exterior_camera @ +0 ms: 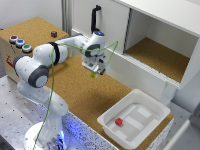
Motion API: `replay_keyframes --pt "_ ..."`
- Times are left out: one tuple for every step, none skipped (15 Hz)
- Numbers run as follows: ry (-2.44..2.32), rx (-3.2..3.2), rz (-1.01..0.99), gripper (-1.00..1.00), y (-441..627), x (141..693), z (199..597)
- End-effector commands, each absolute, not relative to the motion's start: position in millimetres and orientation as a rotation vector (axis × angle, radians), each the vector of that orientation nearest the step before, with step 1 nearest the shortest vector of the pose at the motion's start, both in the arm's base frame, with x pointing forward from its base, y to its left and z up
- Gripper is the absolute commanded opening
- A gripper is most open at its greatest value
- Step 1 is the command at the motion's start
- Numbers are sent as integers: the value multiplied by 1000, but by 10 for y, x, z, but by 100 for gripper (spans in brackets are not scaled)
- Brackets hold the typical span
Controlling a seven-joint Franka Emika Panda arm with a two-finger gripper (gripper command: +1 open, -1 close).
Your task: Move to the white box, then store the yellow object
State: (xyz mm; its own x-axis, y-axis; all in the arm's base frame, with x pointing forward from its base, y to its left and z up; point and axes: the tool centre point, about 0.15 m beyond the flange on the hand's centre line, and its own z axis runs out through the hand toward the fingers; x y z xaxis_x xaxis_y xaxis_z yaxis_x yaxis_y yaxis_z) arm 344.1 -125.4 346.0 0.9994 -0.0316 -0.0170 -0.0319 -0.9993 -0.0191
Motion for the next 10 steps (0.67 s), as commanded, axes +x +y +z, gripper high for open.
replay_keyframes --pt "255 -3109 -108 -100 -2407 3199 3474" --pt "311 -3111 -115 -100 -2591 3157 3489" --pt "362 -3105 -132 -100 -2736 3123 3500" --pt "428 -3110 -140 -100 -2901 3078 3505" --pt "498 -3099 -161 -100 -3056 3032 3499" --pt "558 -3090 -174 -100 -3213 2995 3461" --pt "605 -3085 -182 -100 -3336 2973 3406" --pt "658 -3065 -191 -100 -3460 2951 3329" --pt "706 -3050 -200 -100 -3552 2937 3248" --pt "742 -3035 -207 -100 -3621 2925 3174"
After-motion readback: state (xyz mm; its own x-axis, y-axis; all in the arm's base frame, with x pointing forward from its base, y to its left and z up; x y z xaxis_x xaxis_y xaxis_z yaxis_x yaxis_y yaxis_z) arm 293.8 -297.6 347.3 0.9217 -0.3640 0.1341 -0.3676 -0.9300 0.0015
